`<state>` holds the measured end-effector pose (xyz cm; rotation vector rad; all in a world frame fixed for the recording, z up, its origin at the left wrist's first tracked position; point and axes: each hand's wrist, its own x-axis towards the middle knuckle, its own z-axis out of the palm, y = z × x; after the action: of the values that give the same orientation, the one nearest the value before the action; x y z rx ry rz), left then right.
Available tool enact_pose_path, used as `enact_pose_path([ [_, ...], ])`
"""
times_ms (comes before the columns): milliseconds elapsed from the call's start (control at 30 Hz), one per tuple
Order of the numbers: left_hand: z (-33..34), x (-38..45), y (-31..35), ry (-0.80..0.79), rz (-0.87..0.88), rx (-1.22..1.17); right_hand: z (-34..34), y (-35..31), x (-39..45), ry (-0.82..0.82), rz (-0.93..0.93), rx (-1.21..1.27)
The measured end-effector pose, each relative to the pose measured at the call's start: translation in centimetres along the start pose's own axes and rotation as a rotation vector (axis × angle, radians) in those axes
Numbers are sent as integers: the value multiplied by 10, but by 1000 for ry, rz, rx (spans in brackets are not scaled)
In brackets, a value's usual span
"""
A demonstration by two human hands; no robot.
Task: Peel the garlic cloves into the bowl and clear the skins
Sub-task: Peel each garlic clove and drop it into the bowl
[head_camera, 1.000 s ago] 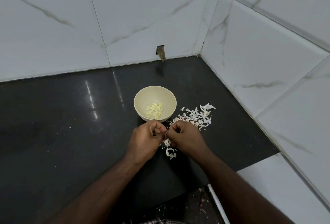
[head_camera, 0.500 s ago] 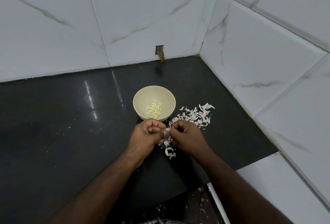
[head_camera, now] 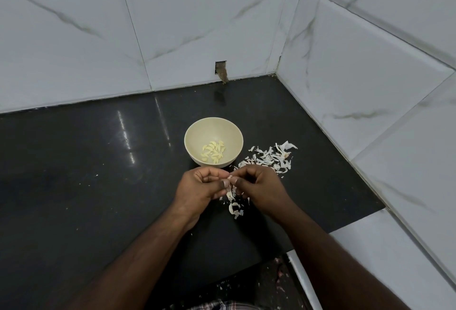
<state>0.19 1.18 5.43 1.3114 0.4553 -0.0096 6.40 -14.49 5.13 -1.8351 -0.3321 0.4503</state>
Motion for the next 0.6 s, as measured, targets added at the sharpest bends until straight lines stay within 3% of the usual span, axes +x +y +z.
enact_pose_path([
  [433,-2,3,4,38,-57,-124,-9,2,-5,15,17,-341],
  [600,-4,3,6,-9,-153,-101,-19,0,-5,25,-36,-360],
])
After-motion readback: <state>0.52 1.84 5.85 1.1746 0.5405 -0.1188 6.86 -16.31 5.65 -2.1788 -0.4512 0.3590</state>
